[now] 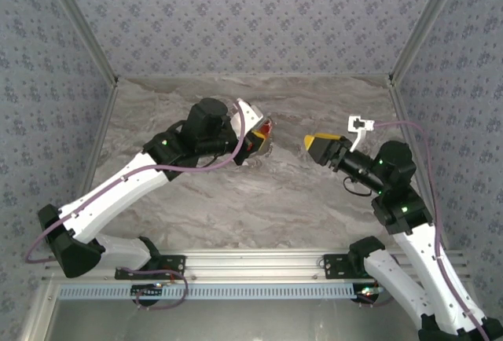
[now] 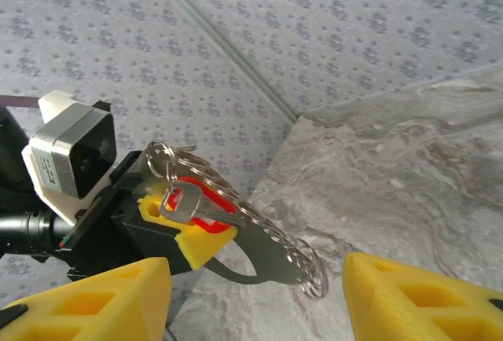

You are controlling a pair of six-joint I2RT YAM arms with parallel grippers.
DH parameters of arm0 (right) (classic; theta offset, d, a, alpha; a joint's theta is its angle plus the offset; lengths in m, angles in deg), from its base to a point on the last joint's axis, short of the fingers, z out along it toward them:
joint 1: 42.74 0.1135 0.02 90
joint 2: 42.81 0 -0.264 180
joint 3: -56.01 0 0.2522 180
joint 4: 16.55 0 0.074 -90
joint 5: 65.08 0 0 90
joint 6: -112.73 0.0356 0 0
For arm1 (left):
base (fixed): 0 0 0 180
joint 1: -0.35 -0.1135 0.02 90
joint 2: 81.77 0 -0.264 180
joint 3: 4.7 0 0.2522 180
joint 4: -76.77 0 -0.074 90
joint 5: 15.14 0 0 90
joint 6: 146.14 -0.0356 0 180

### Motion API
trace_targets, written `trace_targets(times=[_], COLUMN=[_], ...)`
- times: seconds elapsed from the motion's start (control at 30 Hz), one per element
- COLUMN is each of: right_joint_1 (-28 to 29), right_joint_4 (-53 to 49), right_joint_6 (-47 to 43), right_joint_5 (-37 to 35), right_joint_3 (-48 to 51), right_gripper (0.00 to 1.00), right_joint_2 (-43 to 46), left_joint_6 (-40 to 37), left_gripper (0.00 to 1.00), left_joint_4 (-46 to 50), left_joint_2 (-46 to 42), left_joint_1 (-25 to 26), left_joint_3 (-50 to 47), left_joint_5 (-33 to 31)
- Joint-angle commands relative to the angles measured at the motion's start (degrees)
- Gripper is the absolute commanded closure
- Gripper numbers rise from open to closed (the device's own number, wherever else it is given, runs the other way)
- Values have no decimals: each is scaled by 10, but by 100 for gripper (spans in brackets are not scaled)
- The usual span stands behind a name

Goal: Put the keys on the keyring

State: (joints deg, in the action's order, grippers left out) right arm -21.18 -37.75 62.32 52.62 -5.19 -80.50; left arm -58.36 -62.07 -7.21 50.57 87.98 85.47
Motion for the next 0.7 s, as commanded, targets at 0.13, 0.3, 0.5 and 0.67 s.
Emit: trace_targets(times=[0.13,0.3,0.5,0.67], right_joint_1=[82,140,158,154], right_joint_4=[121,129,127,78], right_joint_6=[-8,-30,-30,-30], right_joint_5=[-13,-62,-88,-92], right_joint_3=[-2,-14,-13,-21], right_gripper=[35,37,45,78], right_joint_2=[-51,-88,-99,-90], left_joint_6=[-48,-51,-49,-47], left_gripper=[100,100,100,100], left_joint_4=[79,87,85,84], left_joint_2=[21,34,34,33], left_joint_1=[36,48,51,52], left_joint_3=[75,90,89,86], left_joint_5=[-33,-45,-47,-60])
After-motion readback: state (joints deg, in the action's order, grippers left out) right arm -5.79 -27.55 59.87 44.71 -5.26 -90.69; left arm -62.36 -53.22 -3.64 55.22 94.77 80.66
